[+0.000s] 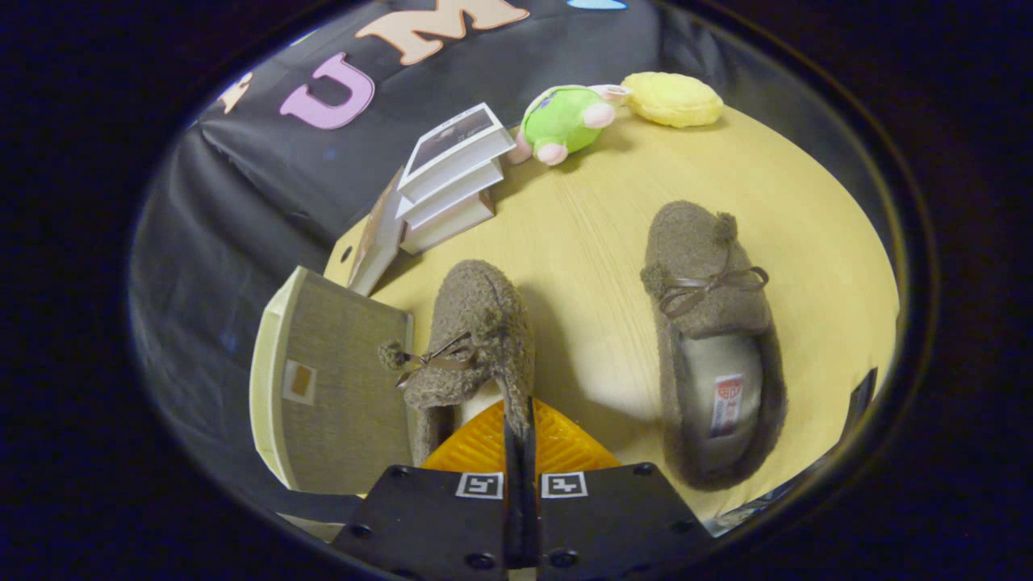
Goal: Open the storage box then place both shoes into the box .Put the left shoe in first, then the right shoe, with the right side of both shoes facing outward in a uniform manner.
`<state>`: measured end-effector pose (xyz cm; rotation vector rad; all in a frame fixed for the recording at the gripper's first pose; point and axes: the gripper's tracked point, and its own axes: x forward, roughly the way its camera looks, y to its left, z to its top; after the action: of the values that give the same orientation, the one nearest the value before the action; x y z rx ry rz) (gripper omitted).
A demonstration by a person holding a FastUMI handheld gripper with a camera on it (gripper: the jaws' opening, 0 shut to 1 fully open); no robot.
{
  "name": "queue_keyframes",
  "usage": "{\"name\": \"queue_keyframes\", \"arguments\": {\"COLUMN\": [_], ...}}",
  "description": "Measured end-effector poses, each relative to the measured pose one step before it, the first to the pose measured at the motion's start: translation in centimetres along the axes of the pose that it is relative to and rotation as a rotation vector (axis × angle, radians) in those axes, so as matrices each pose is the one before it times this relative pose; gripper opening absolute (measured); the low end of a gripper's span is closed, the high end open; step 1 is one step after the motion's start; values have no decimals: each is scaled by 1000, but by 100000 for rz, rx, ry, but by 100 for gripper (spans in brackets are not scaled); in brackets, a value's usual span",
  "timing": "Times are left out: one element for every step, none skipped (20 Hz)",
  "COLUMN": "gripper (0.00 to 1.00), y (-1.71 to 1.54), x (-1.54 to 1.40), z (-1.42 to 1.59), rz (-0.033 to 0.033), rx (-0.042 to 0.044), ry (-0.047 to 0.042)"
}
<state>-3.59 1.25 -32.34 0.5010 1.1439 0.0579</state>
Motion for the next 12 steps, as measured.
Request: {"name": "queue_keyframes", "arguments": {"gripper": [4,4,3,3,3,3,3,3,3,3,3,3], "y": [585,699,696,821,951,995,1083,1139,1107,1145,1194,1155], "x": [-653,-621,-633,-690,-659,-595,-531,-458,-345,-260,-182,-22], "z": [348,295,414,409,404,432,460,374,391,252,298,266], "rz": [629,447,78,316,582,808,962,1190,1294,1212,1290,1206], "rx": [1261,649,617,152,-501,-326,-246,-426,-120,-197,-448,-960], "ry": [-1133,-1129,-1219,-1337,-1058,-1010,-1075,-966,-1295,-772,-1118,-1327]}}
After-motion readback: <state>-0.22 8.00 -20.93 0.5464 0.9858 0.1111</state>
